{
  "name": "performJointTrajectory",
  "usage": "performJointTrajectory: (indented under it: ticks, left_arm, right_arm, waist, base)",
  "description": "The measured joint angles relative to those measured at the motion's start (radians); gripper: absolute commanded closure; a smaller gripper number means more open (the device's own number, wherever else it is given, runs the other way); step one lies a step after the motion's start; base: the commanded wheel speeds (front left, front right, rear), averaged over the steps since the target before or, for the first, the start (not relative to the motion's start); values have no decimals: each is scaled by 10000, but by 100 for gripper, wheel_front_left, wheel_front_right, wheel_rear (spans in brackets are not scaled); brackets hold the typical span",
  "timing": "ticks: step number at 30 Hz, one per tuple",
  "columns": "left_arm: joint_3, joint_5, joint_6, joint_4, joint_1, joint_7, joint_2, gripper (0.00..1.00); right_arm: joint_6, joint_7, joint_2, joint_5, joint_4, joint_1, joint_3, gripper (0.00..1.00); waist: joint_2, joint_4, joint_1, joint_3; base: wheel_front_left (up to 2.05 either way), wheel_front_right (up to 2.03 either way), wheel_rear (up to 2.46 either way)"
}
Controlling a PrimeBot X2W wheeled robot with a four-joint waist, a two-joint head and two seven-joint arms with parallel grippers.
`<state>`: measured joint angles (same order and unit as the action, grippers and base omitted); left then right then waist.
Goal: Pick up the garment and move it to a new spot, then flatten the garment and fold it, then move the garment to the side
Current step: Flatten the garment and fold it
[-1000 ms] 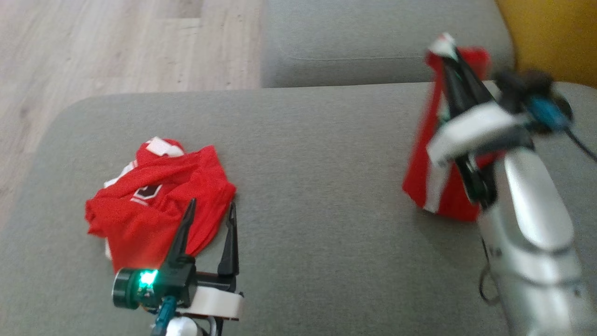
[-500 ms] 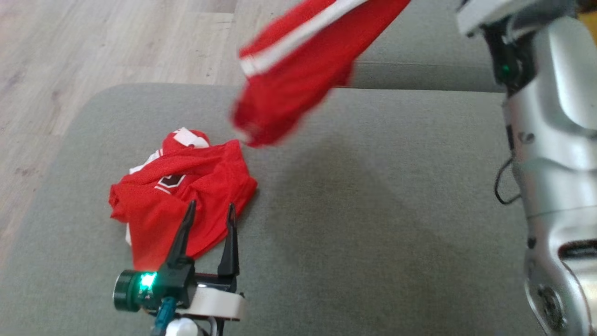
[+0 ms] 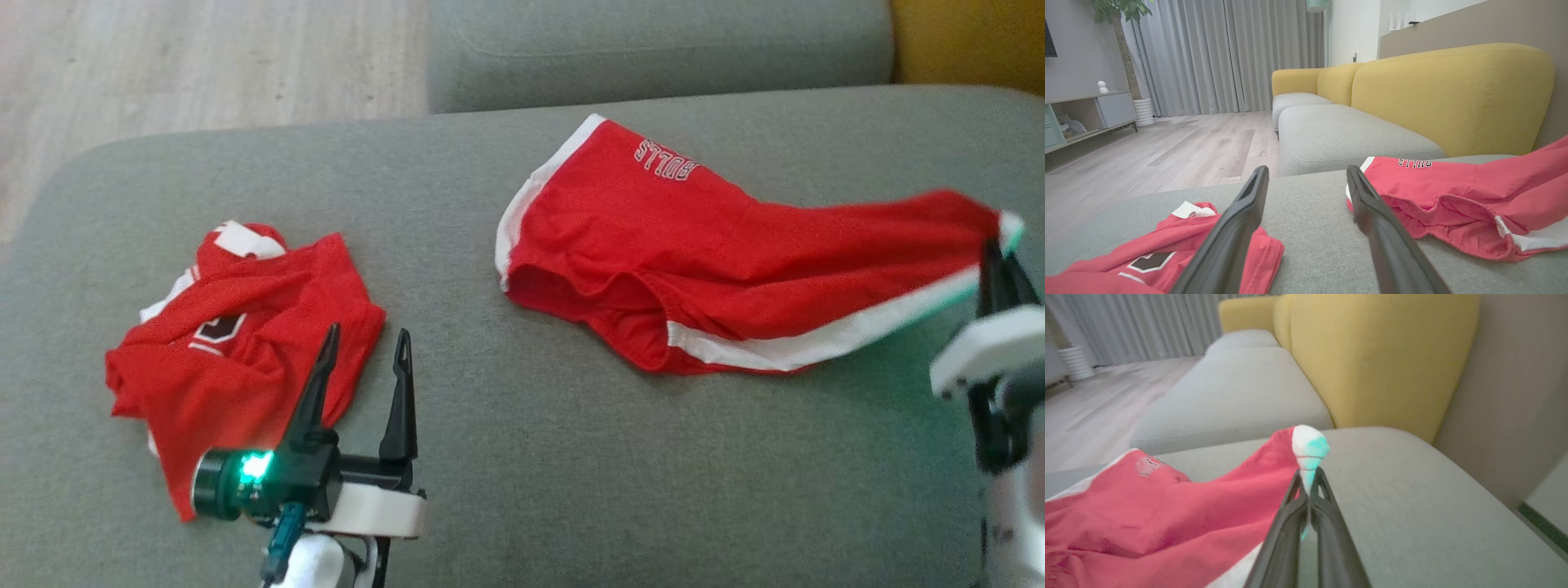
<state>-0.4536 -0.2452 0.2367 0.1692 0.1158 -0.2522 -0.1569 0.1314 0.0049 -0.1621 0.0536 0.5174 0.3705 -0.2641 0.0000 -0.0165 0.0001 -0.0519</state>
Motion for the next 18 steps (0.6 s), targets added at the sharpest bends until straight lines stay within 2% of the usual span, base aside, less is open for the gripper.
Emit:
performJointTrajectory:
  ticks: [3, 4, 5, 6, 13, 18]
  left_arm:
    - [4, 2, -4, 15, 101, 0, 27, 0]
    - [4, 2, -6, 36, 101, 0, 33, 0]
    - [2, 2, -10, 63, 102, 0, 38, 0]
    - [2, 2, -35, 84, 104, 0, 42, 0]
    - [2, 86, -115, 150, 135, 0, 69, 0]
    - [8, 86, -171, 194, 128, 0, 90, 0]
  right_arm:
    - [0, 320, 357, -395, -307, -515, -639, 100]
    - [0, 364, 439, -579, -435, -600, -767, 72]
    - [0, 399, 545, -734, -570, -632, -911, 31]
    - [0, 410, 639, -878, -700, -644, -1053, 0]
    - [0, -73, 928, -1212, -1772, -870, -924, 0]
    - [0, -930, 1099, -782, -2633, -1564, 232, 0]
  waist:
    - [0, 183, 0, -130]
    - [0, 227, 0, -156]
    - [0, 257, 0, -172]
    - [0, 272, 0, -173]
    - [0, 215, -1, -33]
    - [0, 161, -1, 187]
  base:
    - [0, 0, 0]
    - [0, 0, 0]
    - [0, 0, 0]
    - [0, 0, 0]
    - [0, 0, 0]
    - [0, 0, 0]
